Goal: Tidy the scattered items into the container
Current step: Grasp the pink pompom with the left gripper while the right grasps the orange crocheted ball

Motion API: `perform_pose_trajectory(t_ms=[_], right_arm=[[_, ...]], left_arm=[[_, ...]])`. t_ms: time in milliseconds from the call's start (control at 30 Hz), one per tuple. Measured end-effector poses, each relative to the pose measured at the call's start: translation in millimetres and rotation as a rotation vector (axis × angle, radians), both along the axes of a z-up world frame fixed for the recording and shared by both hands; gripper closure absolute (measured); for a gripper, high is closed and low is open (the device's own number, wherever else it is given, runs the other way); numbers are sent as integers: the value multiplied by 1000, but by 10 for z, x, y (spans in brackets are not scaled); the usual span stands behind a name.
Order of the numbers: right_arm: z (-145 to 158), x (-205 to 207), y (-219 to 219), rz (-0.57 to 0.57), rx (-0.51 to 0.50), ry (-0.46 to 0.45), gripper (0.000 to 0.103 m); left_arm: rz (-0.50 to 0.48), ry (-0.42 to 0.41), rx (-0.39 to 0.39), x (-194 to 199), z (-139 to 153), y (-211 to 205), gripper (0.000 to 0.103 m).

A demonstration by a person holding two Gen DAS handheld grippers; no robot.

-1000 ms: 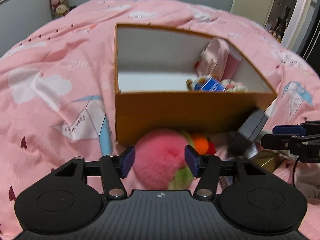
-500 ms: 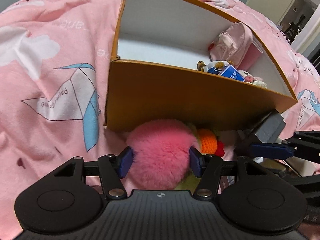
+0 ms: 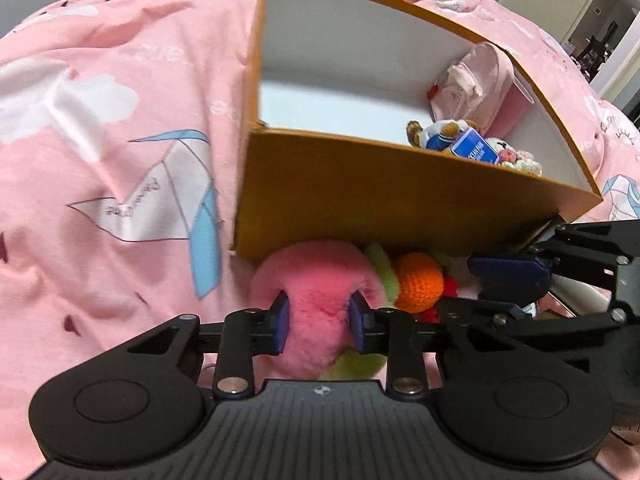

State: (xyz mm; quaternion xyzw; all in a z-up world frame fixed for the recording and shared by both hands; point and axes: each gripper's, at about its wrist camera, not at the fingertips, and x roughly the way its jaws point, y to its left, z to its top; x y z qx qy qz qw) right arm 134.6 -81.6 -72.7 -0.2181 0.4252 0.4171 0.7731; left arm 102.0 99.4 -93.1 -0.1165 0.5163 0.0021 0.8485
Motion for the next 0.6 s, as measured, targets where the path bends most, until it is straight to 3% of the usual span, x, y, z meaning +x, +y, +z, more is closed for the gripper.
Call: perform_pose_trajectory(t_ms=[67, 267, 600], right_arm=[[-31, 30, 54, 7, -6, 12, 63], [-137, 101, 165, 12, -32, 33, 62], [-280, 219, 187, 3, -34, 80, 54]], left_arm=[[10, 13, -24, 32, -54, 35, 54], [13, 34, -63, 99, -176, 25, 45], [13, 78, -103, 201, -330, 23, 41]])
